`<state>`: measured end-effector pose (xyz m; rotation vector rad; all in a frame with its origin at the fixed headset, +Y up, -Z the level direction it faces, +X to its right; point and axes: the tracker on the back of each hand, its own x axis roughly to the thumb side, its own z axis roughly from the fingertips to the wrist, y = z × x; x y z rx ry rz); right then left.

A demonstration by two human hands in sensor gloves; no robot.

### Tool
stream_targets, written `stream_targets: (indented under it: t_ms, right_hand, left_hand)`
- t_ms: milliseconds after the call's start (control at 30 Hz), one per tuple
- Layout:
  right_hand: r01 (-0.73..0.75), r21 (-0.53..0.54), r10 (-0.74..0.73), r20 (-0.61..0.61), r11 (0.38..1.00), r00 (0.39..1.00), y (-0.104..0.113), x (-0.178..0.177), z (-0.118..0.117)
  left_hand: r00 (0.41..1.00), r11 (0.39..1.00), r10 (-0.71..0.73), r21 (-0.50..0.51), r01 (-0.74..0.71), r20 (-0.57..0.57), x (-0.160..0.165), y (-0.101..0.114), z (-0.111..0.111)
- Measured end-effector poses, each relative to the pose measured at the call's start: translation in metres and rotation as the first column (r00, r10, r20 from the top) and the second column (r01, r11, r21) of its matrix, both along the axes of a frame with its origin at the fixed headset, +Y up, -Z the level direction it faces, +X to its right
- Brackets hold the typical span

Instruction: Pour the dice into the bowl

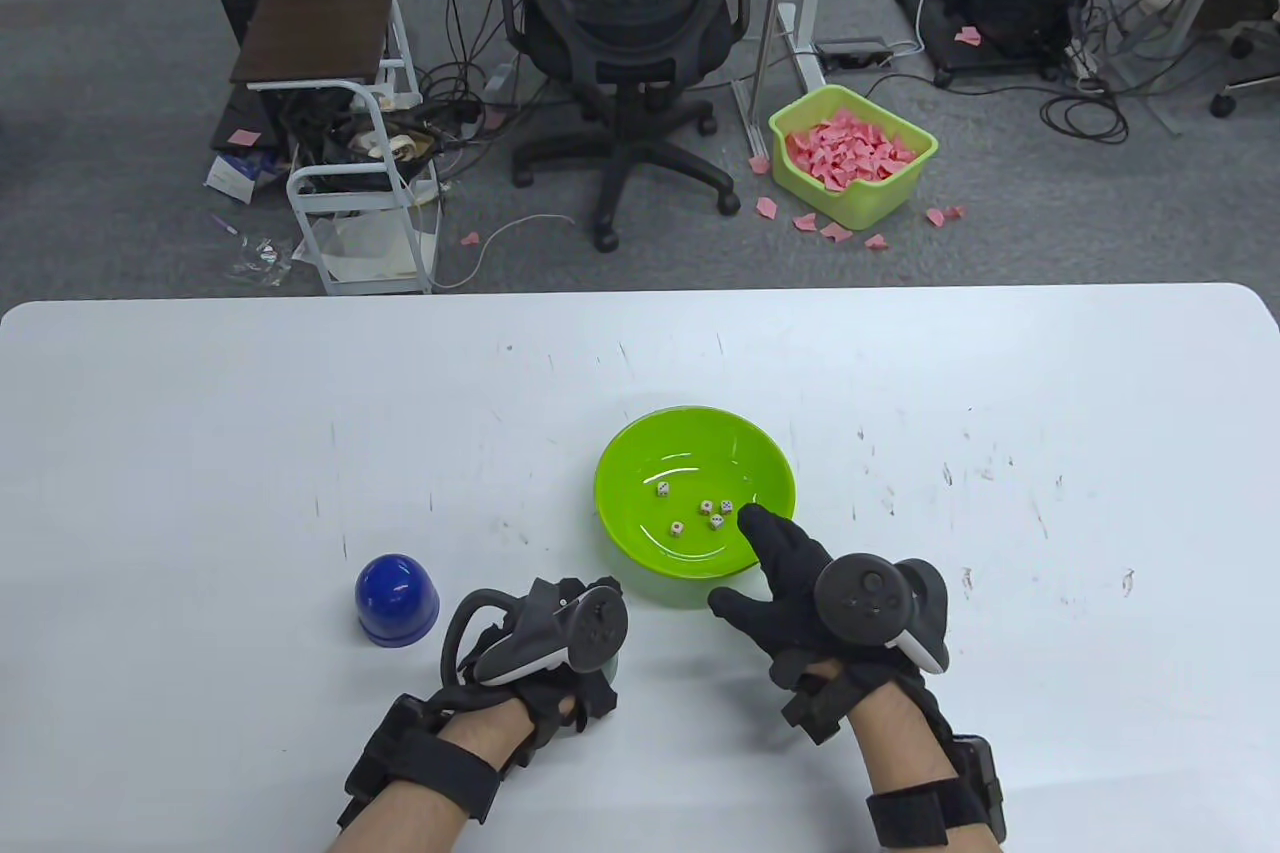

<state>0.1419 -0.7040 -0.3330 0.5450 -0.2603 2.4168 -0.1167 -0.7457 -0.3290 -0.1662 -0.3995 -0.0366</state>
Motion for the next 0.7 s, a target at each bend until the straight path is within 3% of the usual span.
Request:
stream_targets:
  t_ms: [167, 367, 700]
  right_hand:
    - [0.016, 0.021, -0.016, -0.003, 1.0, 1.0, 0.002, -0.001, 0.001]
    - [0.031, 0.056, -0.03, -0.028, 0.998, 0.999, 0.003, -0.008, 0.005]
    - [0.012, 0.11, 0.004, -0.143, 0.994, 0.99, 0.005, -0.034, 0.017]
  left_hand:
    - [0.998, 0.998, 0.056, -0.005, -0.056, 0.001, -0.008, 0.012, -0.003]
    - [0.982, 0.982, 0.187, 0.001, -0.187, -0.011, -0.016, 0.047, -0.009]
    - [0.918, 0.917, 0.395, -0.04, -0.396, -0.024, -0.001, 0.089, -0.017]
